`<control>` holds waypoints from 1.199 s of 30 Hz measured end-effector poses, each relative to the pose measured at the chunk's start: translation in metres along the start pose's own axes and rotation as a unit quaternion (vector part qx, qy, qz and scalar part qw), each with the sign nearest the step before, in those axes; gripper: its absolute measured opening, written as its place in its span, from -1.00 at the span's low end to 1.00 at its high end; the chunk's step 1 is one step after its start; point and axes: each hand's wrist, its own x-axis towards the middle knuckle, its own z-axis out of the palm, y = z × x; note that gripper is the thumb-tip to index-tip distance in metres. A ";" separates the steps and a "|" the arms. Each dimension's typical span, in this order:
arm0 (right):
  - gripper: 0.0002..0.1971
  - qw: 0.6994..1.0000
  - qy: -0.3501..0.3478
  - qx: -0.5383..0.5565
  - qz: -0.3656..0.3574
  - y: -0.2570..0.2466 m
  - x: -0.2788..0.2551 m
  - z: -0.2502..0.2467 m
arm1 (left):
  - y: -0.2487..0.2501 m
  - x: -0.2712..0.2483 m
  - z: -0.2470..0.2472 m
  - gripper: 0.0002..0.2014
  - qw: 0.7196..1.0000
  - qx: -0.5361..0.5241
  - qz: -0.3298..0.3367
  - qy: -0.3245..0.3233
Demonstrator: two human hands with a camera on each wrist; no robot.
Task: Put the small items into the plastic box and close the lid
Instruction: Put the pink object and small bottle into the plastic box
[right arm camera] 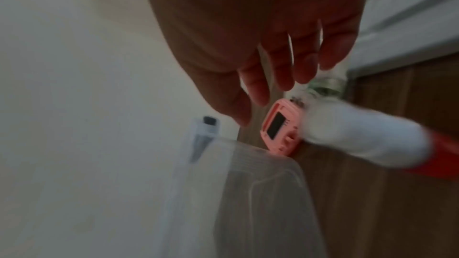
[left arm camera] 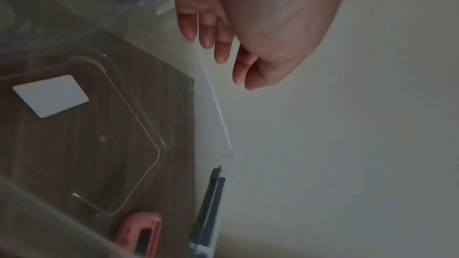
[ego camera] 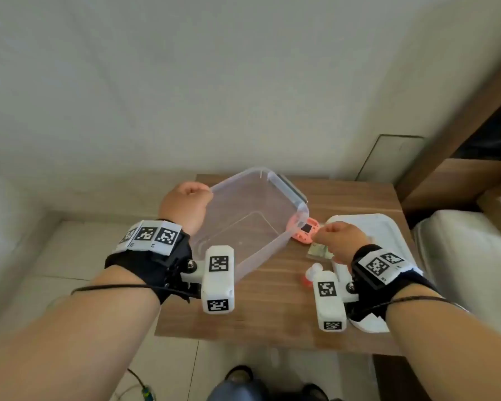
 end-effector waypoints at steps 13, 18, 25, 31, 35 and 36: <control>-0.61 0.996 0.040 -0.041 -0.076 0.031 -0.036 0.027 | -0.051 -0.041 0.000 -0.48 0.996 0.035 -0.008 0.087; -0.82 0.992 0.041 -0.088 -0.086 0.031 -0.044 0.031 | -0.059 -0.043 -0.002 -0.20 0.994 0.057 -0.070 0.059; -0.82 0.990 0.081 -0.093 -0.074 0.025 -0.048 0.023 | -0.071 -0.037 0.003 -0.43 0.997 0.015 -0.067 0.036; -0.79 0.958 0.256 0.026 -0.128 0.008 -0.055 -0.004 | -0.074 -0.029 -0.001 -0.45 0.997 0.062 -0.045 0.002; -0.76 0.931 0.297 0.120 -0.177 -0.012 -0.063 -0.014 | -0.077 -0.031 -0.004 -0.41 0.996 0.075 -0.029 -0.024; -0.77 0.935 0.280 0.118 -0.185 -0.017 -0.064 -0.013 | -0.079 -0.031 -0.004 -0.40 0.997 0.075 -0.024 -0.026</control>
